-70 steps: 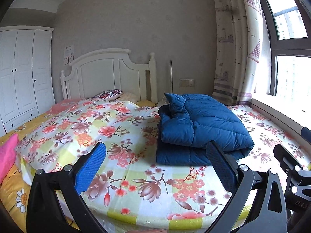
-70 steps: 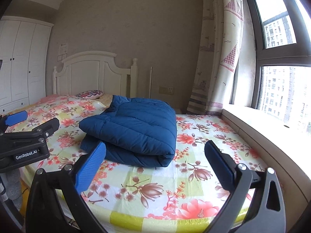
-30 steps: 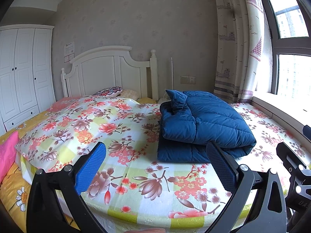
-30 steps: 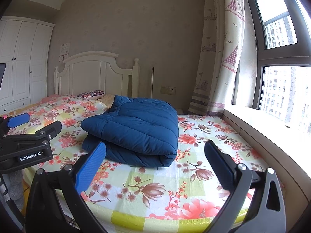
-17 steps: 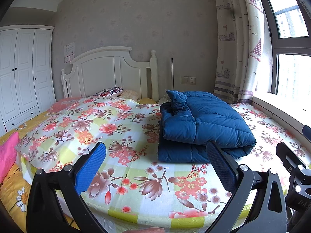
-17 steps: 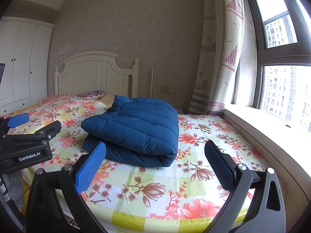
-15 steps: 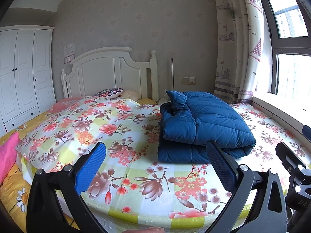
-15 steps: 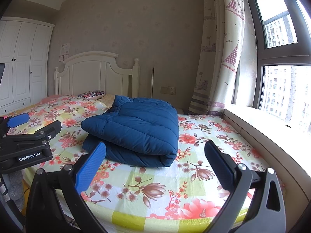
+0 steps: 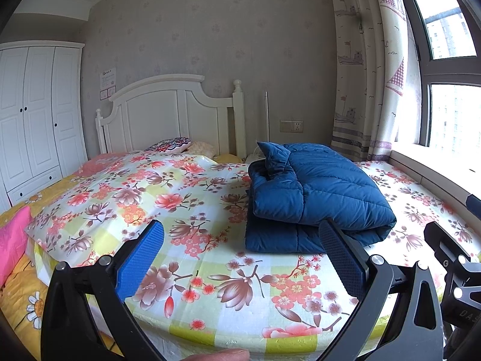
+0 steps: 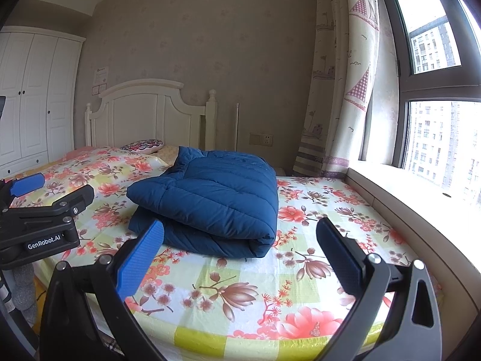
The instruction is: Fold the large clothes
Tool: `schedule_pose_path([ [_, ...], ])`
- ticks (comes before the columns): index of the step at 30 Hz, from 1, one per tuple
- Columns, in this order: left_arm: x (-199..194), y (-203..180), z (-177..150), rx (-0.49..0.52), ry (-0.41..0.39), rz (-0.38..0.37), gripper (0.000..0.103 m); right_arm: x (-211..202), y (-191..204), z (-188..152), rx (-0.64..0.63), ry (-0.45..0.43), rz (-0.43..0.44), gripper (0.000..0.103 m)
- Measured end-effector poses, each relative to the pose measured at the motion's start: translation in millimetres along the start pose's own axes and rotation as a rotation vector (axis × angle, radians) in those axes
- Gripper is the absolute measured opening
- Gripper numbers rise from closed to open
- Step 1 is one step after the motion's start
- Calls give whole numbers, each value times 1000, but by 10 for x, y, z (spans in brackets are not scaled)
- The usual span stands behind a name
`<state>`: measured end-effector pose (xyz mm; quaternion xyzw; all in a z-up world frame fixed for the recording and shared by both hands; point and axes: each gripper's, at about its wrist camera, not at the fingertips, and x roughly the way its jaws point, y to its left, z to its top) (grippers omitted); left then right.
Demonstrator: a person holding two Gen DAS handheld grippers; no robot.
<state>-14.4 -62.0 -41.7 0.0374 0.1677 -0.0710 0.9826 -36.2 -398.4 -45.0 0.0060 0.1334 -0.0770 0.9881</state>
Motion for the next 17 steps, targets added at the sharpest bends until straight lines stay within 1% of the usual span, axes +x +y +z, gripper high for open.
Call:
schedule_pose_path([
  [4,-27,-7,-14,0,-10,13,99,14,-4,-19,0,5,6,101],
  [6,-24,3,-35,2,-11,-2,99,24,-3,-28,0,10,8,101],
  [9,48,-24,-55,31,8,-13,99,55,-22,-47,3,24,14,101],
  [10,143,4,-38,39,44,-29,99,80,-47,-52,3,29,16,101],
  [12,410,108,9,51,155,-82,99,177,-159,-25,7,59,28,101],
  [13,616,220,43,51,223,-108,99,245,-262,4,9,75,25,101],
  [14,834,368,78,48,275,-99,99,322,-412,53,11,90,14,100],
  [15,991,477,100,45,300,-72,99,414,-635,124,18,104,-7,100],
  [16,1195,648,141,43,323,-27,99,490,-845,190,31,123,-27,100],
  [17,1491,906,210,42,361,40,99,590,-1159,282,64,154,-57,101],
])
